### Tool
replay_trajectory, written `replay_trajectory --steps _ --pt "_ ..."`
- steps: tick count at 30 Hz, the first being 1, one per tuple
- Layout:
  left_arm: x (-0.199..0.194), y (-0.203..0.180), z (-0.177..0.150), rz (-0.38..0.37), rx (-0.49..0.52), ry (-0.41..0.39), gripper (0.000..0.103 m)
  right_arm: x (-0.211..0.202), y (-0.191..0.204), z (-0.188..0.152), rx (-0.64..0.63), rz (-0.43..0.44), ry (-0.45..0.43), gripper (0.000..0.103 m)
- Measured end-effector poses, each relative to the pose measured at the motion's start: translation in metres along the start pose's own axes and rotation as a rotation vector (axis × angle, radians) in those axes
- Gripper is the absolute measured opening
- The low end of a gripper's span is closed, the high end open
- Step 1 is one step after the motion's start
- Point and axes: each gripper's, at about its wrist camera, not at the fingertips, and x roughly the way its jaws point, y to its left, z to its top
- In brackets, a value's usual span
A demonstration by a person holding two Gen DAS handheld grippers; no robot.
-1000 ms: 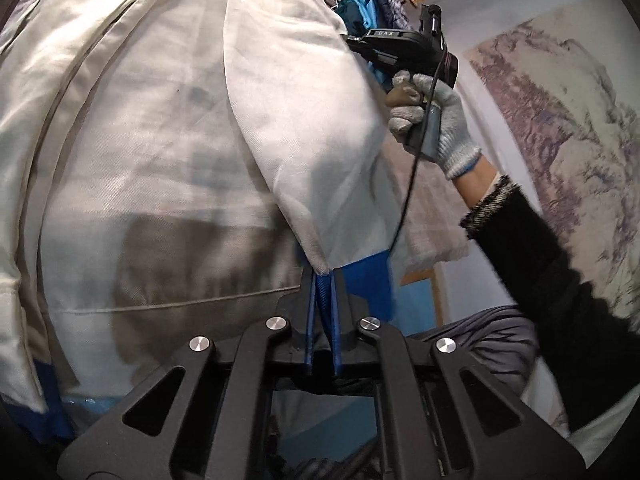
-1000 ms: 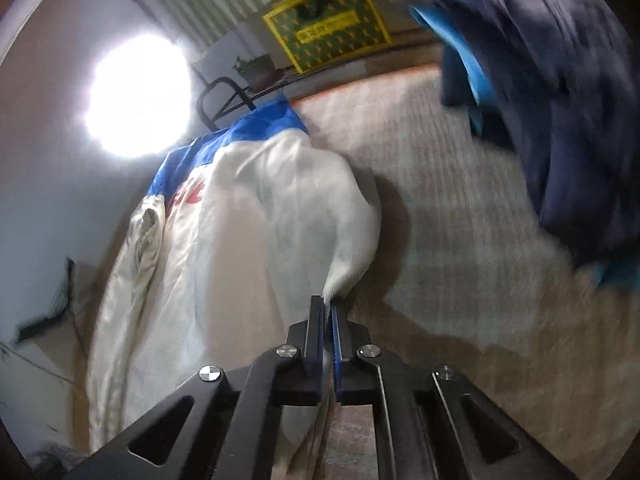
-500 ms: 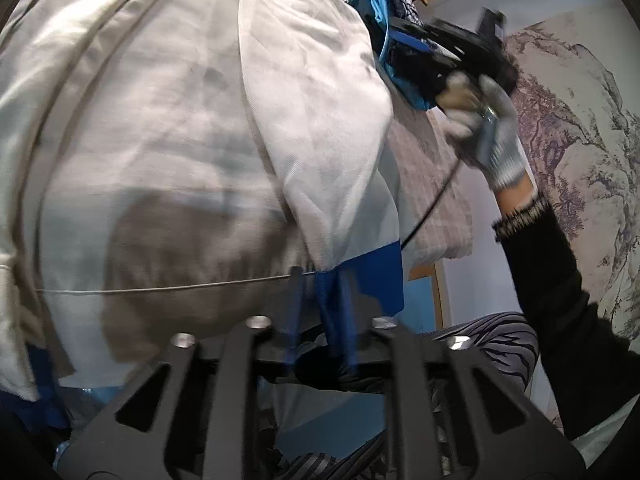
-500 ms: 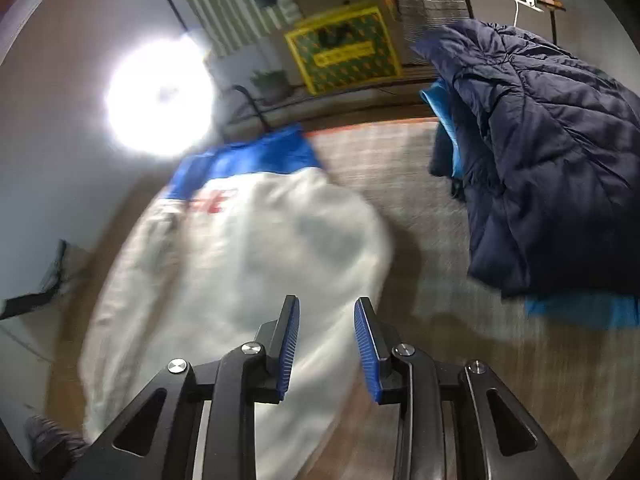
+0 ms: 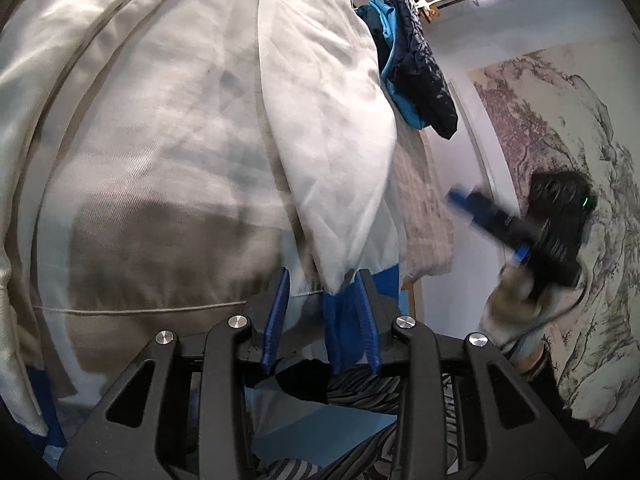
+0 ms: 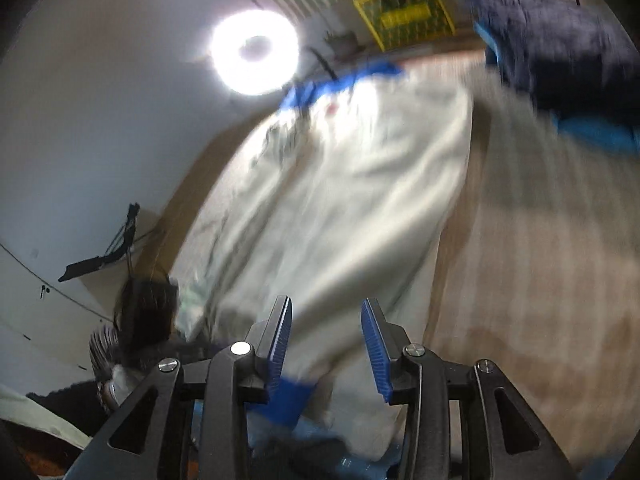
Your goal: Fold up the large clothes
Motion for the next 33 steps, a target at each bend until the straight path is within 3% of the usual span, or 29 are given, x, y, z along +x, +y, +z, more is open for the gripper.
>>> replay_trajectory --steps 2,4,9,11,13,14,17,19,22,24,25,26,28,30,33 --pt "-0.002 -0.001 0.000 0.006 0.011 -0.009 0.032 0.017 -0.001 -0.019 0.034 0.015 0.040 0.039" --pt "-0.004 0.000 0.000 0.026 0.024 -0.019 0.021 0.030 -0.004 -0.034 0.085 0.054 0.062 0.039" --pt "0.000 0.005 -0.003 0.089 0.048 -0.016 0.011 0.057 -0.006 -0.057 0.148 0.095 0.118 0.038" --pt "0.001 0.006 -0.004 0.096 0.055 -0.016 0.010 0.067 -0.003 -0.063 0.152 0.093 0.137 0.031" --pt "0.000 0.003 -0.005 0.092 0.060 -0.015 0.008 0.072 0.001 -0.065 0.134 0.080 0.142 0.008" --pt "-0.001 0.000 -0.005 0.086 0.065 -0.015 0.008 0.071 0.005 -0.065 0.132 0.082 0.137 0.004" --pt "-0.006 -0.011 -0.007 0.065 0.093 -0.017 0.008 0.050 0.020 -0.061 0.102 0.049 0.087 0.002" --pt "-0.010 -0.016 -0.008 0.051 0.096 -0.027 0.008 0.025 0.038 -0.059 0.067 -0.039 0.044 0.001" --pt "-0.012 -0.015 -0.007 0.039 0.080 -0.025 0.009 0.001 0.056 -0.062 -0.003 -0.180 0.004 0.003" --pt "-0.010 -0.013 -0.006 0.041 0.070 -0.022 0.009 0.007 0.053 -0.066 -0.015 -0.224 0.052 0.011" --pt "-0.010 -0.012 -0.006 0.039 0.064 -0.018 0.009 0.014 0.046 -0.068 -0.005 -0.221 0.097 0.026" --pt "-0.008 -0.012 -0.007 0.035 0.058 -0.014 0.010 0.021 0.036 -0.071 0.025 -0.230 0.122 0.033" --pt "-0.006 -0.014 -0.008 0.036 0.069 -0.014 0.023 0.024 0.024 -0.074 0.041 -0.253 0.114 0.033" --pt "-0.003 -0.015 -0.011 0.047 0.080 -0.011 0.032 0.020 0.010 -0.074 0.080 -0.191 0.089 0.035" --pt "0.005 -0.013 -0.012 0.049 0.063 0.006 0.032 0.022 -0.003 -0.073 0.144 -0.078 0.082 0.037"
